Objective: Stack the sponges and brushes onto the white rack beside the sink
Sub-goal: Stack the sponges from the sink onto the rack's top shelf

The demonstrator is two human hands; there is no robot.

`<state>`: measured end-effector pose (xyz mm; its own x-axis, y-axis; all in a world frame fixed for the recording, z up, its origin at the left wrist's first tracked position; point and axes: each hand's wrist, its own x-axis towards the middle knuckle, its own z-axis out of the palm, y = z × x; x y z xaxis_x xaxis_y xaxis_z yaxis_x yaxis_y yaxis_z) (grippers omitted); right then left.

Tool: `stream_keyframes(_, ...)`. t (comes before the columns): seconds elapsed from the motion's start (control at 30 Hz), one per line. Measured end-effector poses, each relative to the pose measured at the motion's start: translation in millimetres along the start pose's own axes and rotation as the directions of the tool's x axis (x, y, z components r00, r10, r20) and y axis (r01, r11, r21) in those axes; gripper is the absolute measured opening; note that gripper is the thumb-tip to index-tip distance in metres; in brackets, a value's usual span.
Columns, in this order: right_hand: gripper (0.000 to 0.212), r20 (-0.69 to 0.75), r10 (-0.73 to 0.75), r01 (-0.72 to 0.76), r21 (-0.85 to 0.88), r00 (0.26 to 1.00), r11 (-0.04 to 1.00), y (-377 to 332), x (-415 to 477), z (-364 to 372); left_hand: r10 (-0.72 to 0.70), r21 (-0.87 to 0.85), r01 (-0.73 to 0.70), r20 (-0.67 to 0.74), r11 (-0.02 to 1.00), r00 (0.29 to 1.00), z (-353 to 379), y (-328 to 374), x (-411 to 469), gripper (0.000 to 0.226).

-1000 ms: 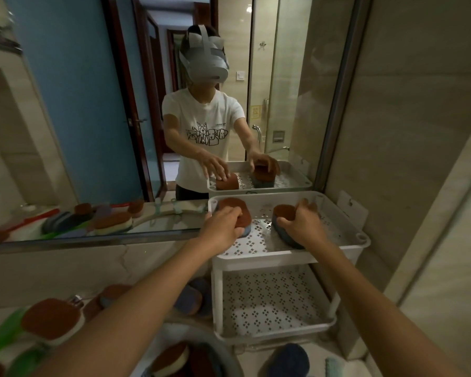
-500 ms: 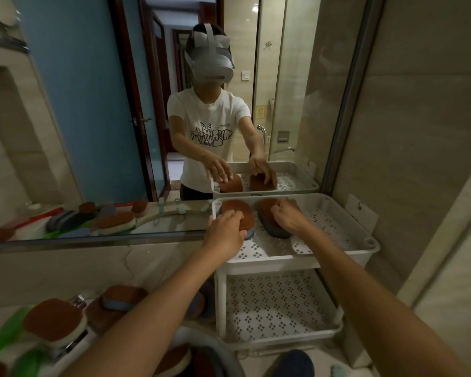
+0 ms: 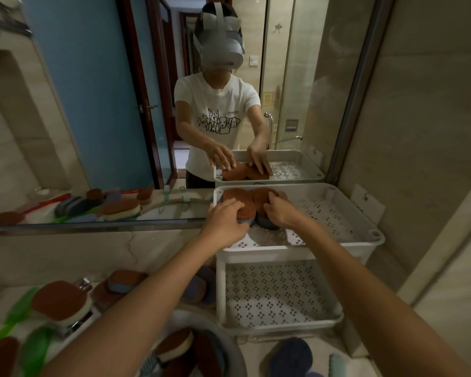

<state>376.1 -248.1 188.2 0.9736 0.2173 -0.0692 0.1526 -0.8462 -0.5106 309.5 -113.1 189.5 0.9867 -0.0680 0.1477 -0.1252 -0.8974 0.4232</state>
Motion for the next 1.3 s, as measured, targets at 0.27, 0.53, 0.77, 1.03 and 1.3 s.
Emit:
stream_keyframes(0.27,0.048,-0.032,-0.006,0.007,0.050,0.999,0.999,2,1,2,-0.046,-0.011,0.047,0.043,0.999,0.998,-4,7,-2,0.056)
stream_keyframes(0.53,0.038,-0.237,-0.019,0.083,0.263,0.971,0.961,-12,-16,-6,-0.129,-0.388,0.096,-0.061,0.917,0.990,-18,2,-11,0.067)
stream_keyframes(0.77,0.022,-0.498,-0.109,0.358,0.438,0.860,0.825,-82,-80,17,-0.285,-0.457,0.131,-0.288,0.880,0.914,-61,-33,-62,0.029)
stream_keyframes(1.03,0.023,-0.197,-0.040,0.184,0.795,0.980,0.578,-177,-184,170,-0.535,-0.508,0.381,-0.196,0.772,0.822,-48,-171,-233,0.017)
stream_keyframes(1.3,0.016,0.339,-0.084,-0.128,0.557,0.937,0.820,-237,-273,370,-0.749,-0.349,0.702,-0.001,0.622,0.663,4,-304,-416,0.033)
